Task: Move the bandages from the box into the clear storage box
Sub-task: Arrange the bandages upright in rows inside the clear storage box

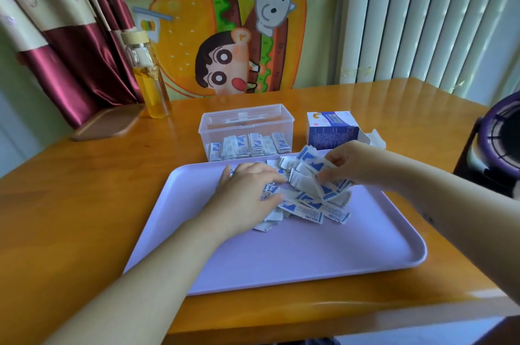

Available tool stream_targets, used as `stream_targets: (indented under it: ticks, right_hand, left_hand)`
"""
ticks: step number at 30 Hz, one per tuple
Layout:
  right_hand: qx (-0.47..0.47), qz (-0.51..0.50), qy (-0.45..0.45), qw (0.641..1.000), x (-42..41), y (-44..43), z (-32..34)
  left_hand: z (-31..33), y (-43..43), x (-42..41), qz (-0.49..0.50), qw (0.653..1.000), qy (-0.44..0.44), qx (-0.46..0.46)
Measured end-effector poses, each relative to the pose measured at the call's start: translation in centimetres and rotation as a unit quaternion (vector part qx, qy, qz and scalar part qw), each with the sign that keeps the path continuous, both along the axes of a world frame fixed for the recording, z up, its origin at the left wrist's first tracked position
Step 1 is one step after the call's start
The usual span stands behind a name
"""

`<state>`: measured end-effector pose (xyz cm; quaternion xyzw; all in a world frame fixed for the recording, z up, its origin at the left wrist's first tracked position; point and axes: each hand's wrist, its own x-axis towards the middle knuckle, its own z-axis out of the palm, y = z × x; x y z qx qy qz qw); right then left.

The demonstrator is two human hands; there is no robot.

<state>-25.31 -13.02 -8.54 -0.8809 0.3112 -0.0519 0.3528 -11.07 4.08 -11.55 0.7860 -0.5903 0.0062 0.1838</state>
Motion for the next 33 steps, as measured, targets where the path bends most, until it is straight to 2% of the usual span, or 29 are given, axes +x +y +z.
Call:
stream_targets:
  ticks: [3,6,10,12,15,16,17,18,19,20,22,24,25,26,27,29,33]
  right_hand:
    - [0.244,-0.023,-0.078,0.966,-0.3,-0.3,0.1]
    - [0.368,-0.001,-0.112,0.923,-1.0,-0.2,0.0]
    - [0.439,0.016,-0.148,0.886,-1.6,0.2,-0.2]
    - [0.448,0.014,-0.157,0.880,-1.7,0.4,-0.2]
    - [0.456,0.009,-0.184,0.871,-1.7,0.7,0.0]
    - [0.457,0.004,-0.195,0.867,-1.6,0.9,0.1]
    - [0.457,0.001,-0.205,0.865,-1.4,1.2,0.2]
    - [0.453,-0.001,-0.212,0.866,-1.0,1.5,0.4]
    - [0.444,0.001,-0.216,0.869,-0.6,2.0,0.5]
    - [0.433,0.003,-0.216,0.875,-0.2,2.4,0.5]
    - [0.394,0.003,-0.216,0.893,0.9,3.4,0.4]
    - [0.329,-0.004,-0.216,0.919,1.9,4.2,0.2]
    - [0.297,-0.005,-0.216,0.930,2.3,4.6,0.3]
    - [0.273,-0.004,-0.218,0.937,2.8,4.9,0.5]
    - [0.255,0.002,-0.219,0.942,3.2,5.3,0.7]
    - [0.214,0.014,-0.211,0.954,4.0,6.1,1.1]
    - [0.059,0.035,-0.156,0.985,5.8,8.1,1.7]
  left_hand:
    - [0.6,-1.4,-1.2,-0.037,0.994,-0.041,0.092]
    - [1.0,-2.3,-1.8,-0.053,0.989,-0.043,0.128]
    - [1.3,-3.0,-1.8,-0.047,0.989,-0.043,0.134]
    - [1.9,-2.8,-1.7,-0.048,0.994,-0.022,0.097]
    - [3.1,-1.9,-0.3,0.007,0.995,0.098,-0.002]
    - [3.5,-1.5,0.0,0.045,0.980,0.188,-0.043]
    - [3.6,-1.3,0.2,0.083,0.939,0.321,-0.090]
    - [3.6,-1.3,0.0,0.108,0.862,0.478,-0.126]
    - [3.4,-1.4,-0.4,0.116,0.768,0.611,-0.150]
    - [3.1,-1.5,-1.0,0.118,0.684,0.703,-0.157]
    - [2.4,-1.5,-1.6,0.133,0.563,0.796,-0.180]
    - [1.9,-1.3,-1.4,0.152,0.475,0.833,-0.237]
    - [1.9,-1.0,-1.2,0.156,0.442,0.844,-0.262]
    - [1.9,-0.8,-1.0,0.151,0.422,0.849,-0.279]
    - [2.0,-0.5,-1.0,0.142,0.419,0.850,-0.284]
    - [2.3,0.0,-1.3,0.119,0.437,0.848,-0.276]
    - [2.2,0.4,-2.0,0.106,0.452,0.836,-0.292]
